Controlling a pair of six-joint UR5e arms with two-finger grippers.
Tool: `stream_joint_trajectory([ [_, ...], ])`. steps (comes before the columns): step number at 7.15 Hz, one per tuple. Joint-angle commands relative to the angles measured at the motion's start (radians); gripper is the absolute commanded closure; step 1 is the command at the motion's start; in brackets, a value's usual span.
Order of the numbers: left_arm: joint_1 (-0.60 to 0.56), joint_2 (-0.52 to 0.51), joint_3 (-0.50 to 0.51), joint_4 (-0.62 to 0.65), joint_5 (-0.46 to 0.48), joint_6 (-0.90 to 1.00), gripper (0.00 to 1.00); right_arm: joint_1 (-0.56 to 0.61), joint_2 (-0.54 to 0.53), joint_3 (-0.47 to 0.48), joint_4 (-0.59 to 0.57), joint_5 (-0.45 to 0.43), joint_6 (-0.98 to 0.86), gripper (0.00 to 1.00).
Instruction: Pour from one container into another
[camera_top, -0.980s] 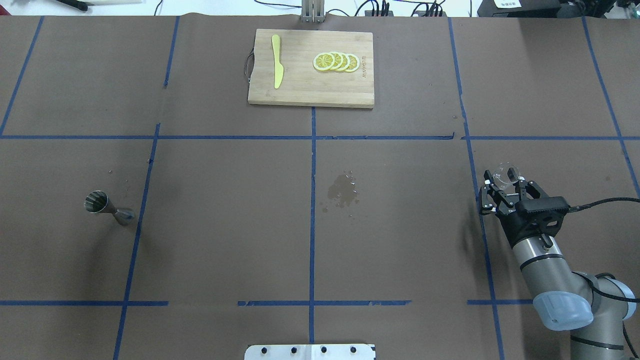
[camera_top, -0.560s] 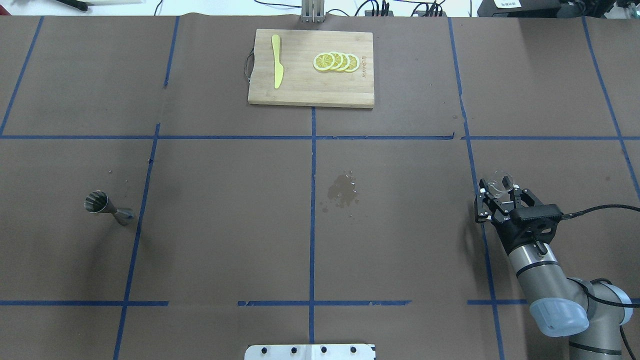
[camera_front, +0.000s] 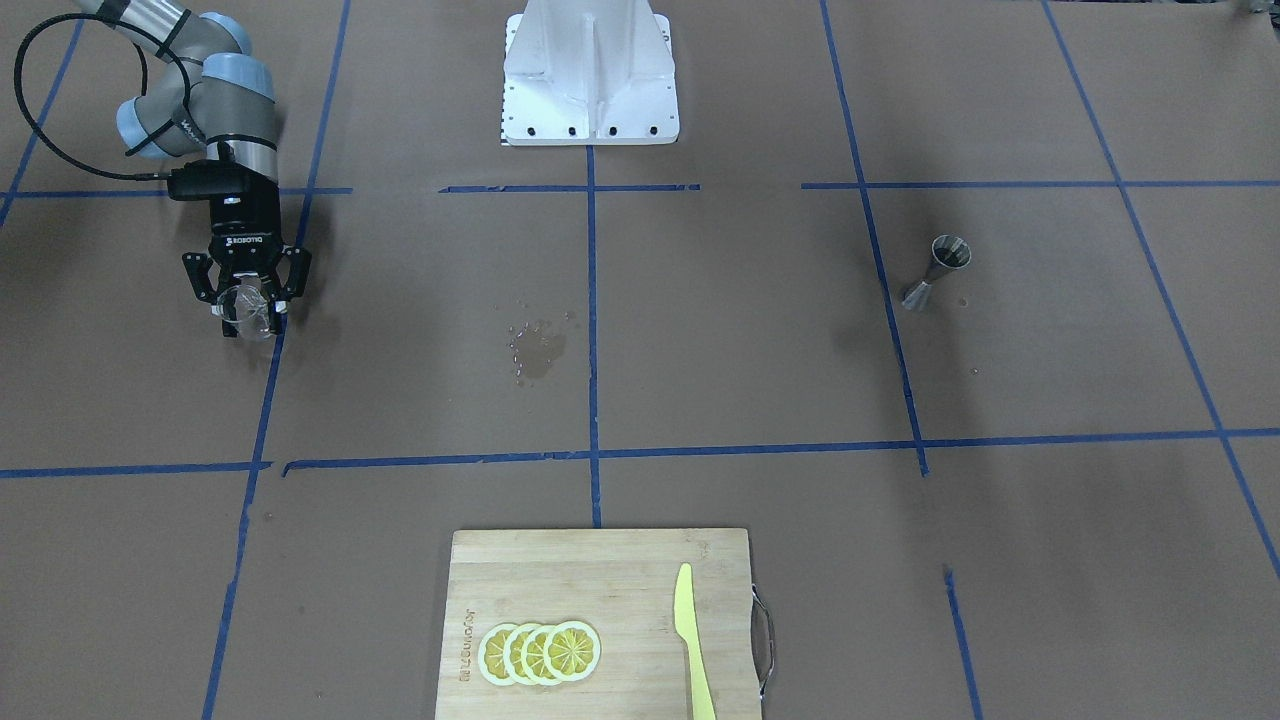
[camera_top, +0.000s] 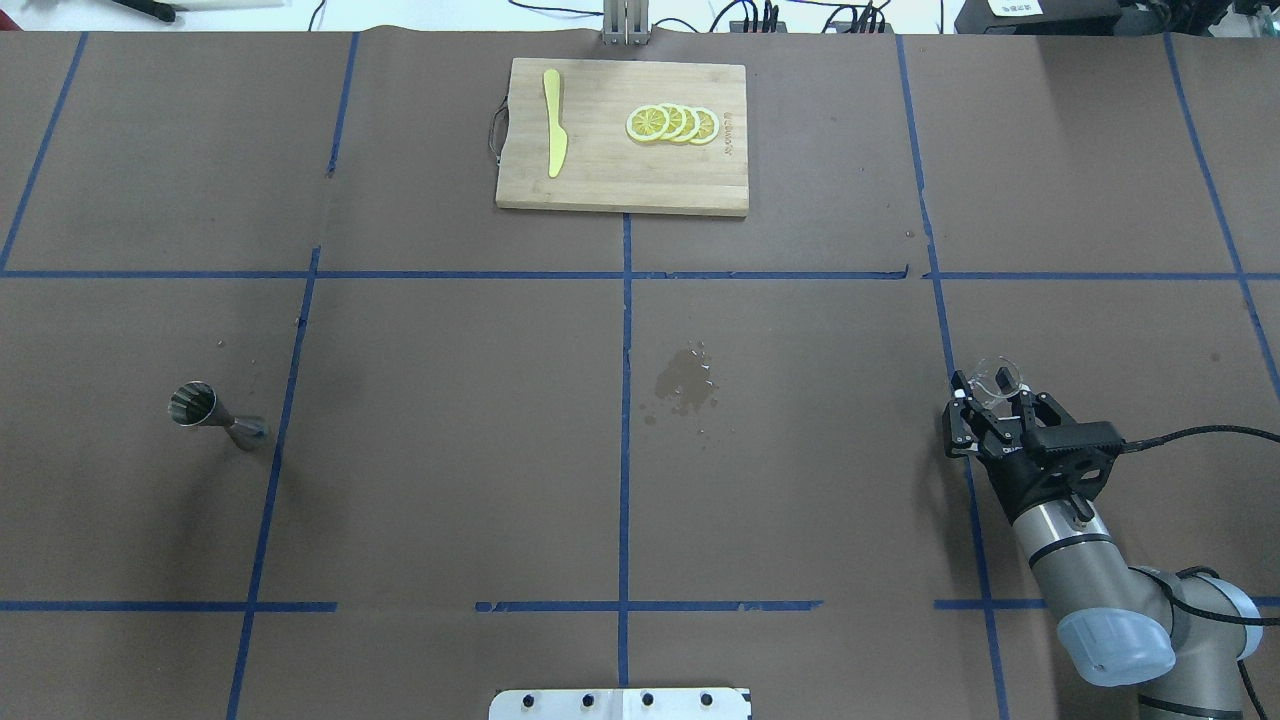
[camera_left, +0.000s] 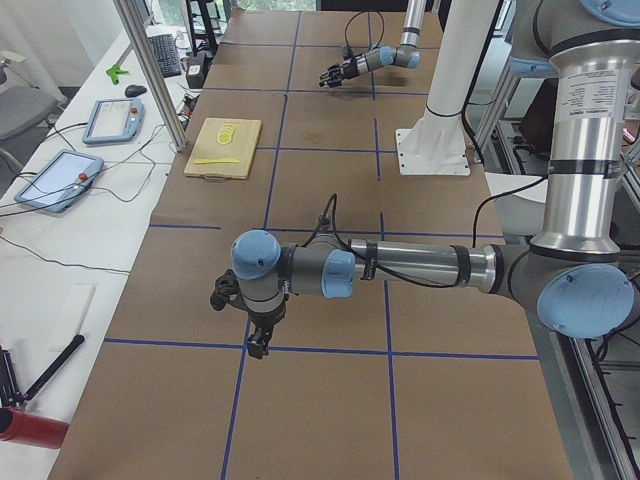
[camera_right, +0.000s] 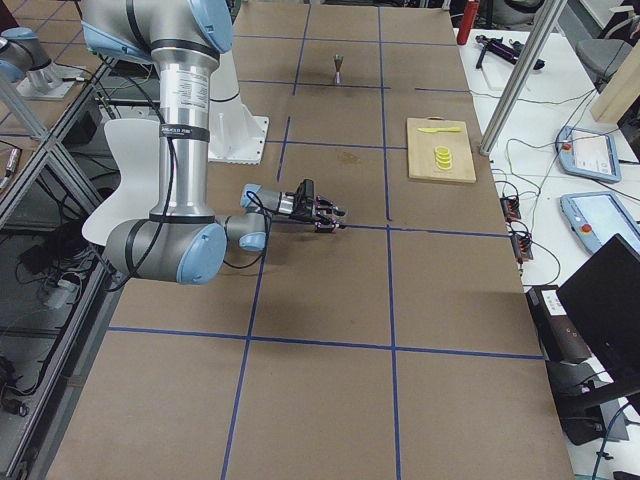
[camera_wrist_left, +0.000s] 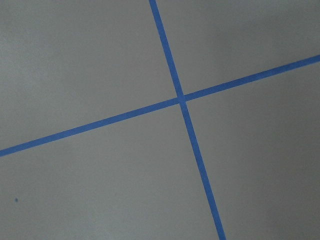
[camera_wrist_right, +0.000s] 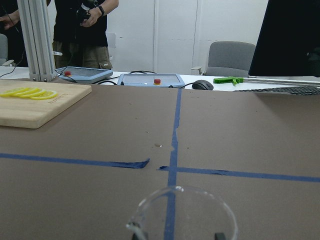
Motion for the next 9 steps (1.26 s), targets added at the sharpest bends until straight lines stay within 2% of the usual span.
stream_joint_trajectory([
  [1,0.0,-0.002,0.0,-0.002,-0.002,0.0,0.0,-0.008,-0.004,-0.004,0.0,0.004,0.016,0.85],
  [3,0.0,-0.003,0.0,-0.002,-0.002,0.0,0.0,-0.008,-0.006,-0.022,0.0,0.006,0.038,0.78],
  [5,0.002,-0.005,0.0,0.0,-0.002,0.0,0.0,-0.008,-0.006,-0.028,0.0,0.006,0.048,0.62],
  [6,0.002,-0.005,0.0,-0.002,0.001,-0.001,0.0,-0.01,-0.006,-0.03,0.0,0.006,0.057,0.49],
  [7,0.0,-0.005,0.0,0.0,0.003,0.0,0.0,-0.011,-0.006,-0.03,0.0,0.006,0.065,0.22],
  [9,0.002,-0.005,0.0,0.0,0.001,0.0,0.0,-0.013,-0.001,-0.03,0.0,0.004,0.067,0.0],
])
